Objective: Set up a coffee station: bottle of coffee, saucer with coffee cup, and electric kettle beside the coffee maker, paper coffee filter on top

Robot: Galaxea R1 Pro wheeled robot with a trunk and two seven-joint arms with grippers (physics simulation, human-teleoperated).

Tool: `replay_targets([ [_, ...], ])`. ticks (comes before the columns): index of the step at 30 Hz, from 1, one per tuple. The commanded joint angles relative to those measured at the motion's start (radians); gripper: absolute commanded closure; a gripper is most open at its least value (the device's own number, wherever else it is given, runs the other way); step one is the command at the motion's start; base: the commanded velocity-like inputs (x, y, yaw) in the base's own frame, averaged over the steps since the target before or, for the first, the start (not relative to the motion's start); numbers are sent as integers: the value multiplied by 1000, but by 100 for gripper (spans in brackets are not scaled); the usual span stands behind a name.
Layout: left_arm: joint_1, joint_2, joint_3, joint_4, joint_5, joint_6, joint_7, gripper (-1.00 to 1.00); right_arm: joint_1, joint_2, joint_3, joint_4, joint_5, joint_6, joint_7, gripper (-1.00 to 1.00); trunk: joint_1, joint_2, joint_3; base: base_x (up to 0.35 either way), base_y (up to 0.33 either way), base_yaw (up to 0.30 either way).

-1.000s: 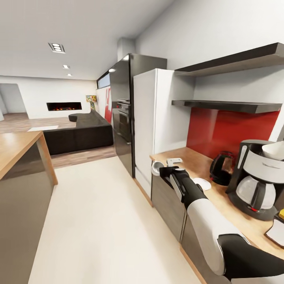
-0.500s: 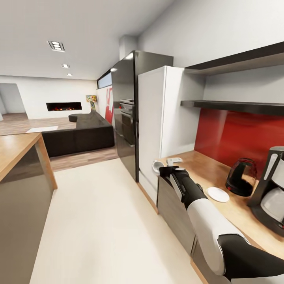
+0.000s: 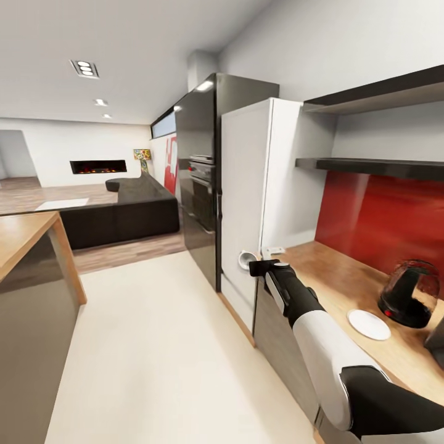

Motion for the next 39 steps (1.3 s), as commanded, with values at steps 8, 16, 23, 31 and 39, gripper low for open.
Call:
replay_targets([
  [8, 1, 0, -2, -1, 8, -1, 1, -100, 0, 1, -3, -1, 8, 5, 4, 100, 1, 0, 3, 311, 167, -212],
  [16, 1, 0, -2, -1, 8, -2, 1, -100, 0, 1, -4, -1, 8, 6, 3, 100, 1, 0, 6, 272, 217, -249],
  [23, 1, 0, -1, -1, 8, -2, 0, -100, 0, 1, -4, -1, 8, 5, 4, 100, 1, 0, 9, 183, 254, -250],
  [31, 1, 0, -1, -1, 8, -2, 0, -100, 0, 1, -3, -1, 8, 6, 3, 100, 1, 0, 12, 65, 69, -250],
  [39, 1, 0, -1, -1, 8, -2, 0, -100, 0, 1, -4, -1, 8, 5, 4, 100, 1, 0, 16, 3, 3, -250],
])
